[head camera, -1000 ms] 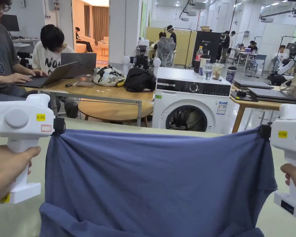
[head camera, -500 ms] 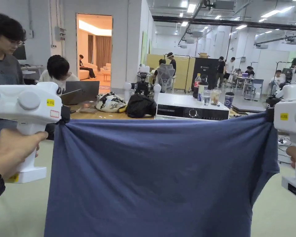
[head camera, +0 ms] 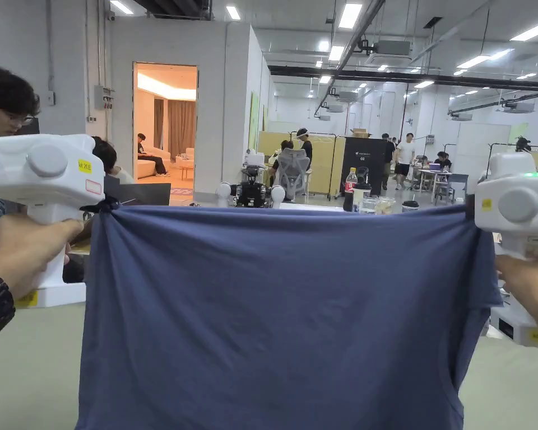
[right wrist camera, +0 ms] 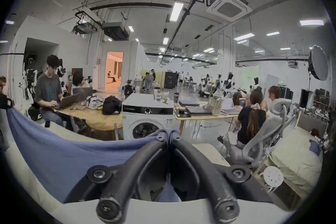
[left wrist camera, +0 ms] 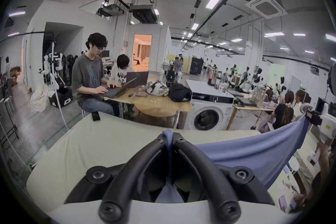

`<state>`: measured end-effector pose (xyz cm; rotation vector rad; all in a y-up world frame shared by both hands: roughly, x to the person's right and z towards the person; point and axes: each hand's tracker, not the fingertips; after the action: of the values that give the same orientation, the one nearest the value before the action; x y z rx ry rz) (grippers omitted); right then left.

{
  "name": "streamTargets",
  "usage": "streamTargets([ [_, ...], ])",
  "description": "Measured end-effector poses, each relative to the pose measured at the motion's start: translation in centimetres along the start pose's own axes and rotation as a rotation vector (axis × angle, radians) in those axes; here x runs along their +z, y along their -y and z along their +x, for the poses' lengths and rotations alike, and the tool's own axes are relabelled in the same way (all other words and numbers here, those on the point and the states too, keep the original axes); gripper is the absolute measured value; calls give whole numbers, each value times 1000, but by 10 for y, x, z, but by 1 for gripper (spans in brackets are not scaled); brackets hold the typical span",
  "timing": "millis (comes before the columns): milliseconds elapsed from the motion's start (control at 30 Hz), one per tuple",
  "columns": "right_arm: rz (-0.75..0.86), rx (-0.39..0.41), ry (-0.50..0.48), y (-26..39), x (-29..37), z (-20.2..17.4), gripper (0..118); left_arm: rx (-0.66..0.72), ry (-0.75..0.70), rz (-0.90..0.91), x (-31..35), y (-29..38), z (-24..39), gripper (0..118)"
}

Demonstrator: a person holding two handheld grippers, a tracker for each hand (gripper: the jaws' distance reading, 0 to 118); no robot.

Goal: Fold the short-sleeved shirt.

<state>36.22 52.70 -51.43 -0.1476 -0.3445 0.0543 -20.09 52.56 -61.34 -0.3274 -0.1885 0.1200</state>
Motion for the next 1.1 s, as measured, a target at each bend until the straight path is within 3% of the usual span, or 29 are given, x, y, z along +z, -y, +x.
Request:
streamTargets([
  [267, 86, 0, 18, -53, 27, 6, 0, -38, -9, 69, 19, -34, 15, 0],
  [467, 100, 19, 21, -45, 58, 9, 0, -82, -21, 65, 34, -15, 17, 0],
  [833, -7, 114, 4, 69, 144, 14, 0, -94, 21, 9, 94, 108, 1, 0],
  [1100, -139, 115, -41, 167, 215, 24, 0, -76, 64, -31, 157, 217, -20, 0],
])
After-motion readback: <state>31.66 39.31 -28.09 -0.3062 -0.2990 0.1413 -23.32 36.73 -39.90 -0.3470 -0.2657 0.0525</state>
